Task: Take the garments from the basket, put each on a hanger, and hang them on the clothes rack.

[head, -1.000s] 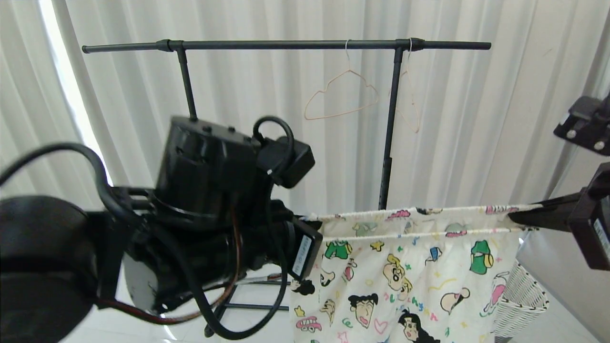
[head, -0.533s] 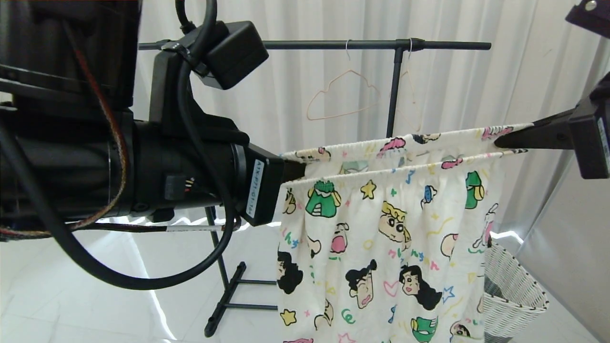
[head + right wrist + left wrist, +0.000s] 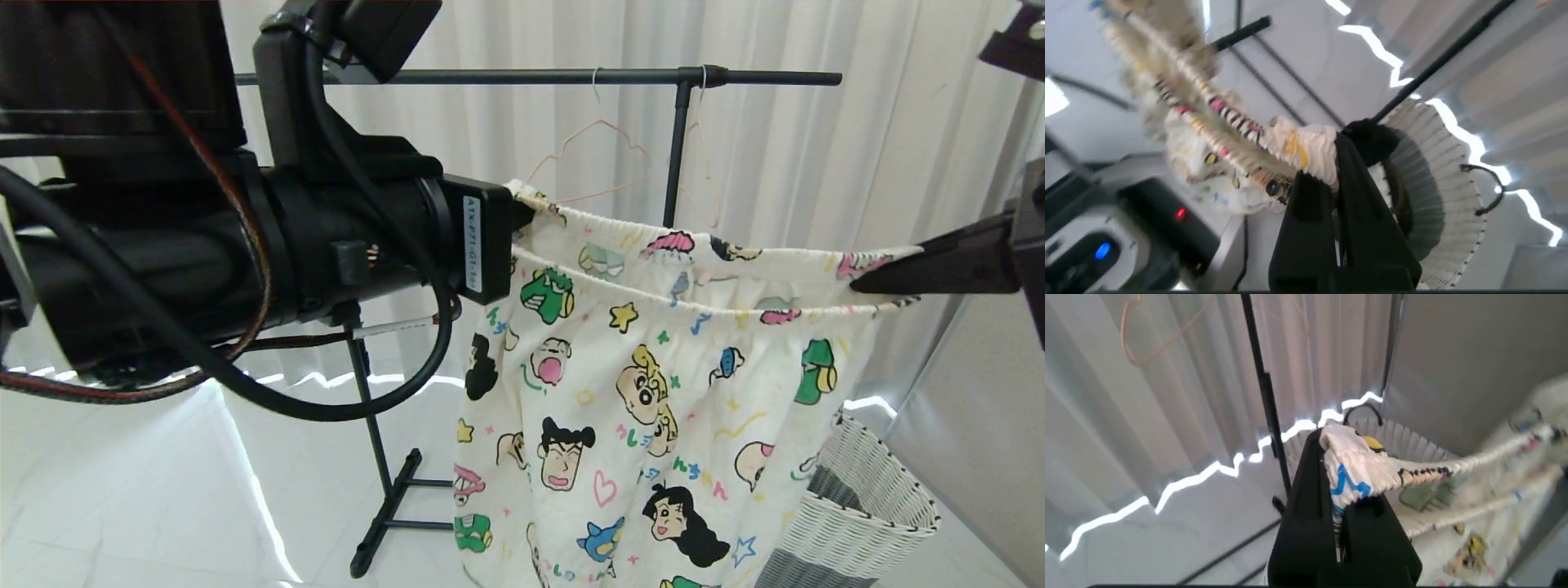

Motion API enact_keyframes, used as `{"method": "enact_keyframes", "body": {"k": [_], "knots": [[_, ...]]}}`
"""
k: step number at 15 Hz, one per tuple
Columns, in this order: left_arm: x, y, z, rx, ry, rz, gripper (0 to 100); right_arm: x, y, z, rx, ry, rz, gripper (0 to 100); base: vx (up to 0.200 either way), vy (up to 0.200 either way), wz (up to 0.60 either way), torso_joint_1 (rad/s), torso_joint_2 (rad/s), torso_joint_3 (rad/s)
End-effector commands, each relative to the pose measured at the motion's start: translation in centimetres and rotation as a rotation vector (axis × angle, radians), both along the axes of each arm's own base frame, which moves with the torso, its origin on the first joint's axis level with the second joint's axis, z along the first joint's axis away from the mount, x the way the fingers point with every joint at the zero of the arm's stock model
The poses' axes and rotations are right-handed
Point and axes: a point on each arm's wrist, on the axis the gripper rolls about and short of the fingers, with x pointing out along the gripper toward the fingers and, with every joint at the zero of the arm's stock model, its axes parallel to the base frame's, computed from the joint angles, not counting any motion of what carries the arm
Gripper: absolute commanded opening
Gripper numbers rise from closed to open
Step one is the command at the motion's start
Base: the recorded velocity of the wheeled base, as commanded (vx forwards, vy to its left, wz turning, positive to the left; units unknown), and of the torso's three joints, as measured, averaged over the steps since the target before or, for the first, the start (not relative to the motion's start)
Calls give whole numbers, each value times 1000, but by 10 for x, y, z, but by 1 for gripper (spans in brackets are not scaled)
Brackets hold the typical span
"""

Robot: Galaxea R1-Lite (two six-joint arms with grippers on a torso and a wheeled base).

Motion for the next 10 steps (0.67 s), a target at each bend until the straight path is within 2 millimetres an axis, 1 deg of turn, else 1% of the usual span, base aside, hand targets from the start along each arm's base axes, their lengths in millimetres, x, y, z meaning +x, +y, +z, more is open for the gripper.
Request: {"method": "enact_keyframes", "body": {"k": [1,2,4,8,9,10], "knots": [[17,-17,-12,31,-17,-7,0,-32,-14,0,8,14,96,0,0,0,0,0,0,0],[21,-20,-14,71,-49,-15,0,-41,-15,-5,1,25,135,0,0,0,0,0,0,0],[23,-24,-16,98,-68,-62,0,-49,-13,-12,-18,37,193,0,0,0,0,0,0,0],[20,-22,-13,90,-79,-97,0,-48,-11,-12,-22,37,191,0,0,0,0,0,0,0],[16,-18,-10,82,-86,-98,0,-44,-10,-12,-16,32,171,0,0,0,0,0,0,0],[10,-14,-9,80,-86,-100,0,-35,-8,-11,-5,21,133,0,0,0,0,0,0,0]]}}
